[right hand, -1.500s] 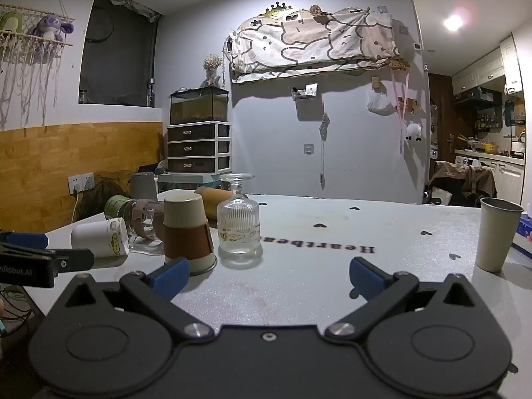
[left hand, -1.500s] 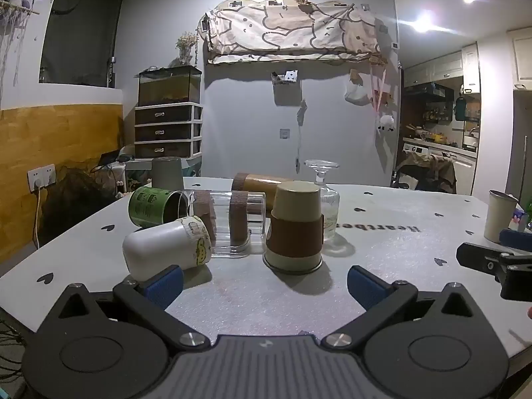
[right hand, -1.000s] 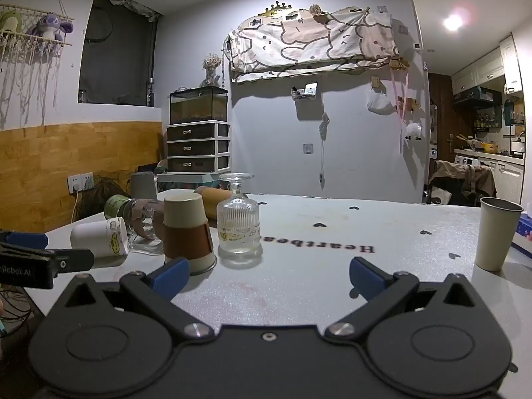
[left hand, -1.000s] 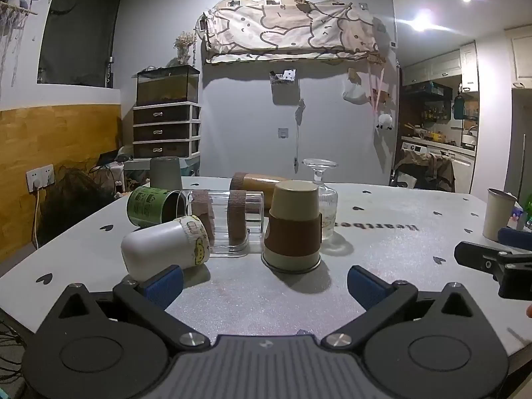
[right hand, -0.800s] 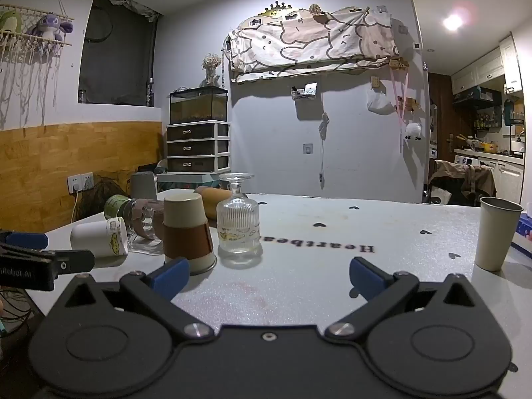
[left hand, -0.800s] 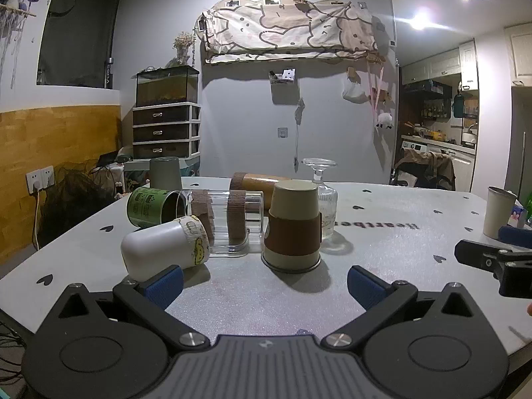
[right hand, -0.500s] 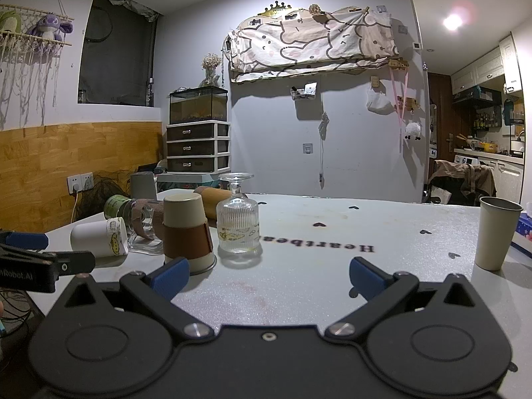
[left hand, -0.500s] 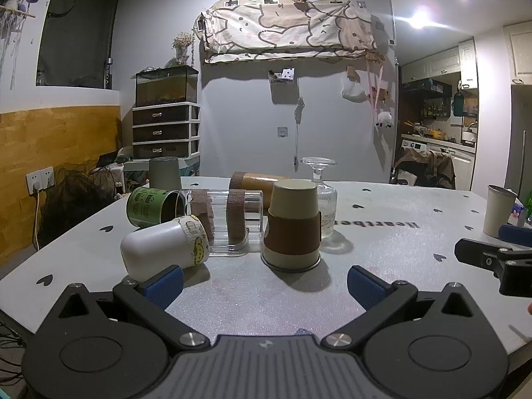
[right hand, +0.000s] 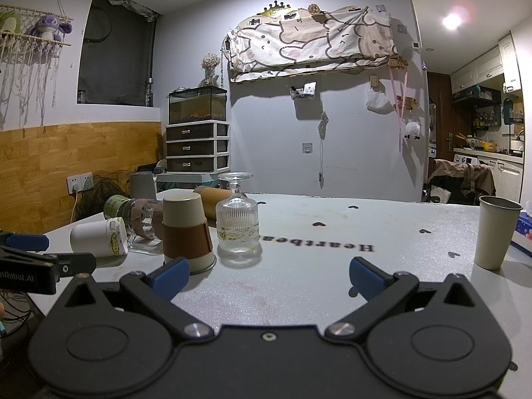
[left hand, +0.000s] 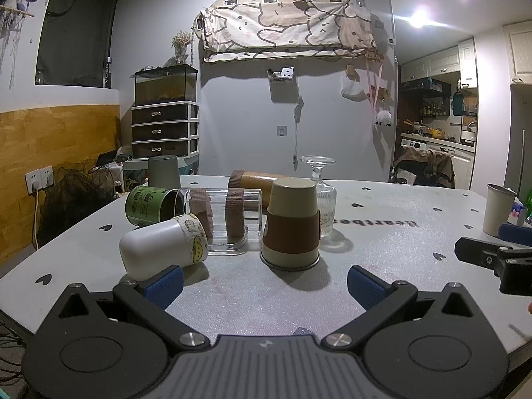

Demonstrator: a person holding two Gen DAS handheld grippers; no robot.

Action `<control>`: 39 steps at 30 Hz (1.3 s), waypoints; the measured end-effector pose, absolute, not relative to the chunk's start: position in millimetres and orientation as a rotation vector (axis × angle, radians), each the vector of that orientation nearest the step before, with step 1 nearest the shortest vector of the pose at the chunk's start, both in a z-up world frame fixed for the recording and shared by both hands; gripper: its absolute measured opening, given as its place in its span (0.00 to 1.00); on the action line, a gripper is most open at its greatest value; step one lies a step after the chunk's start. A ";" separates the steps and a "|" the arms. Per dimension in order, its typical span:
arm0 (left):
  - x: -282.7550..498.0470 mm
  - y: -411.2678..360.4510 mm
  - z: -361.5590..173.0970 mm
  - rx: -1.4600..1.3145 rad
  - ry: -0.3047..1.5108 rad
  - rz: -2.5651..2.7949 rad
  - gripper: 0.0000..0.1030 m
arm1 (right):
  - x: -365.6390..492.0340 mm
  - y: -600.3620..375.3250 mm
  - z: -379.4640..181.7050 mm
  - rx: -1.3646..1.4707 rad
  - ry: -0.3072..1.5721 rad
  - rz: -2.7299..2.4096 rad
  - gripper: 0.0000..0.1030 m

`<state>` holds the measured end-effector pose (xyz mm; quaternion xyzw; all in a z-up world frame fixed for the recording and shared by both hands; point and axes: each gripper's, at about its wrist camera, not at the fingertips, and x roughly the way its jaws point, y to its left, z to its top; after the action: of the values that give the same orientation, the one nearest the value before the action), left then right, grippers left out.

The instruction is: Flip cup upright

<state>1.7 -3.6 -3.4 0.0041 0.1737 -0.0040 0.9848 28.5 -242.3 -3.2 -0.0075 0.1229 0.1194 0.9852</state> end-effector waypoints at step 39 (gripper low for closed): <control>2.0 -4.1 -4.0 0.008 0.349 -0.008 1.00 | 26.7 -243.1 1.5 -0.015 0.247 0.239 1.00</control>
<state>2.0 -4.1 -4.0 0.0039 0.1737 -0.0038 0.9848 26.7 -243.1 1.5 -0.0074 0.1229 0.1190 0.9852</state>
